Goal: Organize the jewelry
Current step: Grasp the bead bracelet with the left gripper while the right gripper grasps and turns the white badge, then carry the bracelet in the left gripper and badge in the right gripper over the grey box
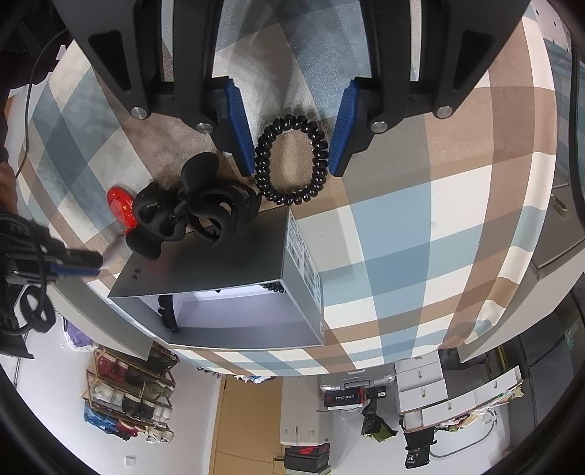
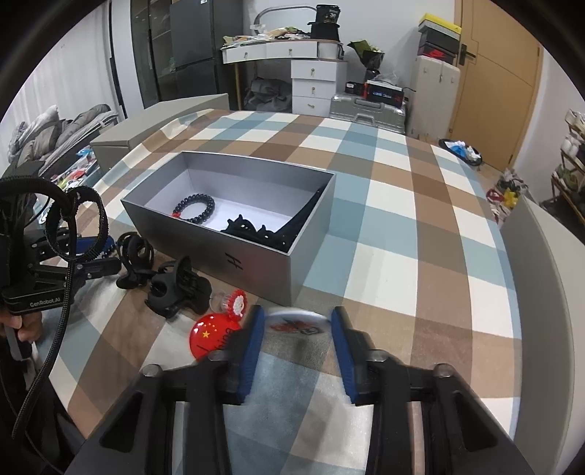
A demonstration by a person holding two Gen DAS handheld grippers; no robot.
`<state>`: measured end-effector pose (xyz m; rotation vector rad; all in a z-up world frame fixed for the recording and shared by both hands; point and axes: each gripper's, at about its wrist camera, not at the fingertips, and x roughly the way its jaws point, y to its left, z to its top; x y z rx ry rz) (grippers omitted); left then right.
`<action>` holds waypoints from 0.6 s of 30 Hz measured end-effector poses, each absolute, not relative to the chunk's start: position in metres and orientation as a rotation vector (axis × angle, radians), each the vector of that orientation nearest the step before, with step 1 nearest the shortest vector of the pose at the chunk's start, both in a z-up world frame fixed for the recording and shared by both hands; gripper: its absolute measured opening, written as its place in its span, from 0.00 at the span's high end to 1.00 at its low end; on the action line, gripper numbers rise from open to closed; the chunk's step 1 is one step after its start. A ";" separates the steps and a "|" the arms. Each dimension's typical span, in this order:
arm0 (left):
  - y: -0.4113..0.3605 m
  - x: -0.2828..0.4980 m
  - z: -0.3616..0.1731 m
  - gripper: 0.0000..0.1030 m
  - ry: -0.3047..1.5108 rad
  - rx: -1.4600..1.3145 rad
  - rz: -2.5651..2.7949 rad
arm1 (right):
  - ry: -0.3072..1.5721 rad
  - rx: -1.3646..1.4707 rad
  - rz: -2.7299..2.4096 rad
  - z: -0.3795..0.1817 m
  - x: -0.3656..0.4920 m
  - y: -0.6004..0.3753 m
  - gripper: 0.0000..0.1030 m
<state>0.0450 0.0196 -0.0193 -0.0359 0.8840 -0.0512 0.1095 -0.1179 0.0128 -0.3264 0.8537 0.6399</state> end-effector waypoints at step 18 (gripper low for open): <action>0.019 0.045 -0.019 0.65 0.887 -0.031 -0.055 | 0.926 -0.388 0.662 -0.013 0.107 -0.104 0.57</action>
